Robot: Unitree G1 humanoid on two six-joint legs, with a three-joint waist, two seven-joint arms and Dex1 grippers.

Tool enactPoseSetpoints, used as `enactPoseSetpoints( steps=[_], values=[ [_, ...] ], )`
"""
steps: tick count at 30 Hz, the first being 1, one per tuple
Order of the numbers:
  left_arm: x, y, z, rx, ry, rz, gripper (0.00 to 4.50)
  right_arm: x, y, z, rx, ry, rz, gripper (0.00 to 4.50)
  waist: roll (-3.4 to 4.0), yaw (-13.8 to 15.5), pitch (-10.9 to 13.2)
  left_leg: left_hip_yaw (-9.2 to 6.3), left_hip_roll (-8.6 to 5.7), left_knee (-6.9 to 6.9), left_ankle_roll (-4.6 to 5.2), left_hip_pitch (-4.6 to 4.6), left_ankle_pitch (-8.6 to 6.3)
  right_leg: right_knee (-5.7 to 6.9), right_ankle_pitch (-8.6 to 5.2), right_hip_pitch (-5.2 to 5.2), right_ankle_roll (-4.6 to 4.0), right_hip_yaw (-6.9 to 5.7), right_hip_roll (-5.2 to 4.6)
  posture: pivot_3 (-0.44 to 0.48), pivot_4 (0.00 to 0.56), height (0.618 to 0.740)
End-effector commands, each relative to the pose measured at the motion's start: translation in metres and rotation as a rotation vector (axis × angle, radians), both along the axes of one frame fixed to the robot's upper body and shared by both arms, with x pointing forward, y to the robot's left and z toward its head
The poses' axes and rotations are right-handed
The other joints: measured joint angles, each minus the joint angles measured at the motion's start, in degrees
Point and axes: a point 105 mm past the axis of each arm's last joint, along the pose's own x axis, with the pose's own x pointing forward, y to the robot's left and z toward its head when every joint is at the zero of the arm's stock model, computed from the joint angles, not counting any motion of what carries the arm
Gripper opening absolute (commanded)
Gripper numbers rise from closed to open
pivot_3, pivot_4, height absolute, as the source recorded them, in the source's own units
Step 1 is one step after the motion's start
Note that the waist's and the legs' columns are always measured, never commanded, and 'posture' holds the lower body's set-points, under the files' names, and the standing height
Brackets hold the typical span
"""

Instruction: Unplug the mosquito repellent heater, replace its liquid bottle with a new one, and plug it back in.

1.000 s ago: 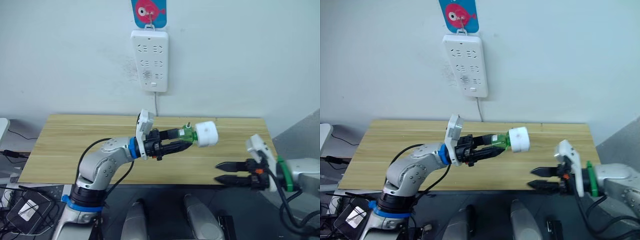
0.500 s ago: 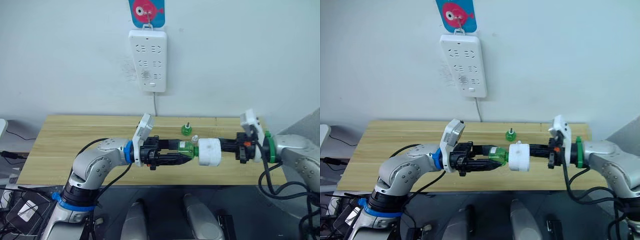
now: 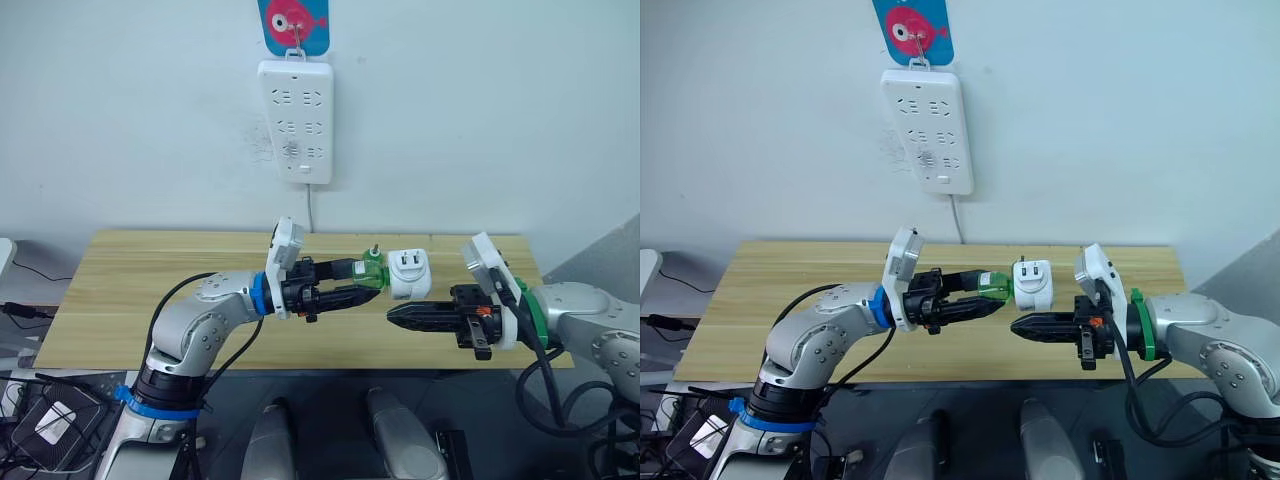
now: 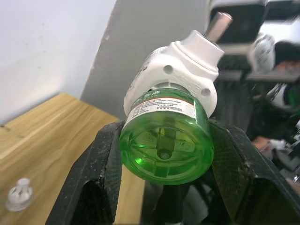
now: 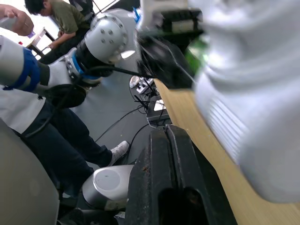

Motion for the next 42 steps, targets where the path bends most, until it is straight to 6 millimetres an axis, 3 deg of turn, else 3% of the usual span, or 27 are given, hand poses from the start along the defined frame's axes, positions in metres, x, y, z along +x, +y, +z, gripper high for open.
enactPoseSetpoints(
  steps=[1,7,13,20,24,28,37,42],
  values=[
    [-0.007,-0.004,0.003,0.000,-0.053,-0.044,2.37,-0.003,0.000,0.016,0.037,-0.026,0.007,0.00,0.00,-0.02,0.00,0.00,0.00,0.00,0.00,0.00,0.00,0.01,0.00,0.00,0.00,0.00,0.00,-0.242,0.253,0.735],
    [-0.017,-0.006,0.001,0.016,-0.047,-0.102,2.37,0.011,0.000,0.026,0.071,-0.044,-0.058,0.00,0.00,-0.12,0.00,0.00,0.00,0.01,0.00,0.00,0.00,0.02,0.00,0.00,0.00,0.00,0.00,-0.244,0.253,0.735],
    [-0.032,-0.007,0.004,0.024,-0.005,-0.192,2.37,0.043,-0.003,0.021,0.080,-0.097,-0.183,0.00,0.01,-0.20,0.00,0.01,0.01,0.02,0.00,0.00,0.00,0.04,0.00,-0.01,0.00,0.00,0.00,-0.247,0.254,0.735],
    [-0.031,-0.003,0.013,-0.030,0.090,-0.185,2.37,0.055,-0.014,0.009,0.090,-0.048,-0.248,0.00,0.01,-0.18,0.00,0.00,0.01,0.00,0.00,-0.01,0.00,0.07,0.01,-0.01,0.01,-0.01,0.00,-0.241,0.258,0.735],
    [-0.028,-0.001,0.019,-0.068,0.133,-0.173,2.37,0.049,-0.020,-0.009,0.025,-0.004,-0.257,0.00,0.01,-0.14,0.00,-0.02,0.01,0.01,0.00,0.00,0.00,0.08,0.01,-0.01,0.01,-0.02,0.01,-0.243,0.259,0.735],
    [-0.018,0.002,0.023,-0.092,0.143,-0.119,2.37,0.031,-0.020,-0.022,-0.039,0.041,-0.203,0.00,0.01,-0.04,0.00,-0.02,0.00,0.02,0.00,0.00,0.00,0.08,0.01,-0.01,0.01,-0.02,0.01,-0.246,0.258,0.735],
    [0.001,0.002,0.010,-0.035,0.023,0.001,2.37,-0.004,-0.007,-0.003,-0.018,0.029,-0.022,0.00,0.01,-0.23,0.00,0.00,0.00,0.07,0.00,0.01,0.00,0.09,0.01,0.01,0.01,0.01,0.02,-0.254,0.259,0.735],
    [-0.003,-0.001,0.003,0.012,-0.030,-0.028,2.37,0.000,-0.003,0.011,0.029,-0.003,-0.030,0.00,0.01,-0.32,0.00,0.00,0.00,0.06,0.00,0.00,0.00,0.08,0.01,0.01,0.01,0.01,0.01,-0.256,0.258,0.735]
  ],
)
